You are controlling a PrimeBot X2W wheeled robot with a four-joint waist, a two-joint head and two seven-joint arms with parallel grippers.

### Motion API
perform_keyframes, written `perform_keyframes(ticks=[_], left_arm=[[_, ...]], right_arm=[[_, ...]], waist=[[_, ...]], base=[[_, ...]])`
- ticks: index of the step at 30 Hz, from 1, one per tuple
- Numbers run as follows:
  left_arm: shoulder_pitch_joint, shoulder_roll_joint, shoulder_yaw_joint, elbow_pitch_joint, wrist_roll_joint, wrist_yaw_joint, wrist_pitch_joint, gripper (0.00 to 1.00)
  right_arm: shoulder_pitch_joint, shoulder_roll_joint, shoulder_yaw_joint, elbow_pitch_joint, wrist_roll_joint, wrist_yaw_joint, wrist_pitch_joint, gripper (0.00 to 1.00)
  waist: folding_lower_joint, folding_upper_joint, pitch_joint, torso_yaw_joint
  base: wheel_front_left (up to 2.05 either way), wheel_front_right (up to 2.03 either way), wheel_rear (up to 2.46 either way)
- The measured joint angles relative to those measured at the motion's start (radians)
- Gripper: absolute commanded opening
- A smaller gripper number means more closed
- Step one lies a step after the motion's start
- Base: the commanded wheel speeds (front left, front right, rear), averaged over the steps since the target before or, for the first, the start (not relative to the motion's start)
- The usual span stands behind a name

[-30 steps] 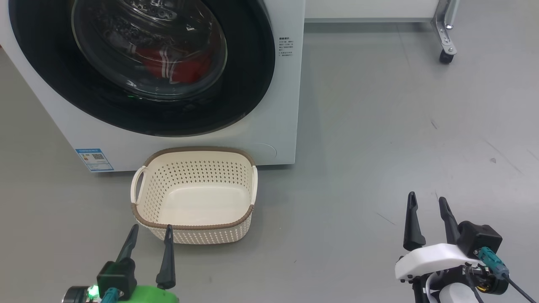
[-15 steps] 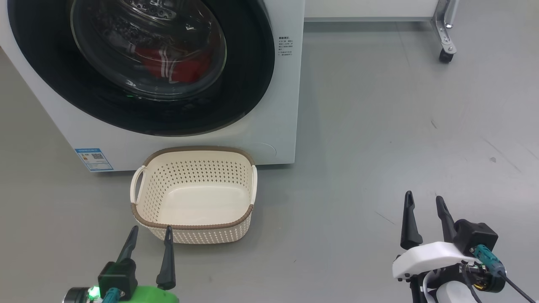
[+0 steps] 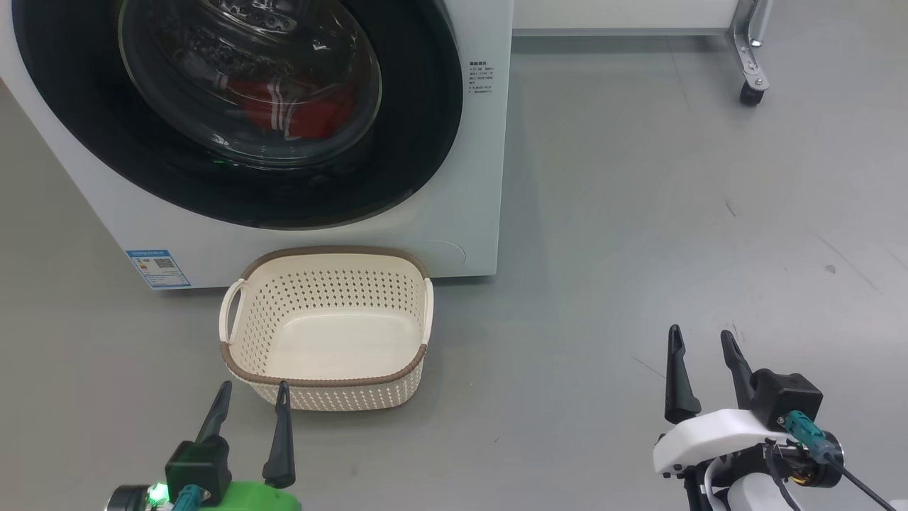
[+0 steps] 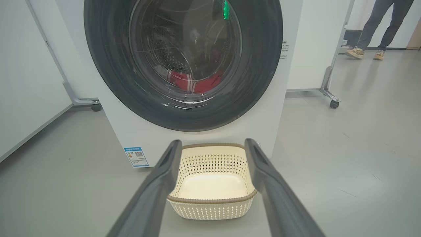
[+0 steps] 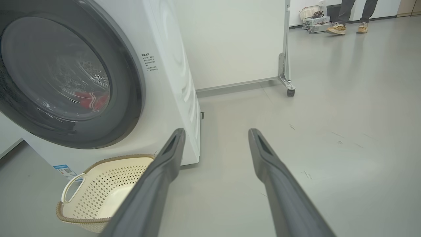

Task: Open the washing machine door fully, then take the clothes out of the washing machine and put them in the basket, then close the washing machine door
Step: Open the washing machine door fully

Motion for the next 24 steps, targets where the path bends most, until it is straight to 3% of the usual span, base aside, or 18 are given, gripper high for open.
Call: perform_keyframes(ticks=[13,14,15,17,24], left_arm=[[-0.004,0.0,-0.002,0.004,-0.003,0.001,0.0,1.0],[-0.004,0.0,-0.003,0.004,-0.003,0.001,0.0,1.0],[-0.005,0.0,-0.004,0.004,-0.003,0.001,0.0,1.0],[-0.007,0.0,-0.005,0.004,-0.008,0.001,0.0,1.0],[-0.009,0.0,-0.014,0.0,-0.01,0.006,0.0,1.0]], right_arm=[[-0.007,0.0,-0.009,0.008,-0.008,-0.002,0.0,1.0],[-0.008,0.0,-0.009,0.009,-0.008,-0.002,0.0,0.95],[-0.008,0.0,-0.008,0.009,-0.008,-0.002,0.0,0.47],[-0.008,0.0,-0.008,0.01,-0.01,-0.002,0.0,0.0],[-0.012,0.0,-0.012,0.007,-0.018,-0.001,0.0,0.0]], waist=[[0.0,0.0,0.005,0.002],[0.0,0.0,0.005,0.002],[0.0,0.0,0.006,0.002],[0.0,0.0,0.007,0.003],[0.0,0.0,0.019,0.009]], base=[[0.0,0.0,0.0],[0.0,0.0,0.0],[0.0,0.0,0.0],[0.0,0.0,0.0],[0.0,0.0,0.0]])
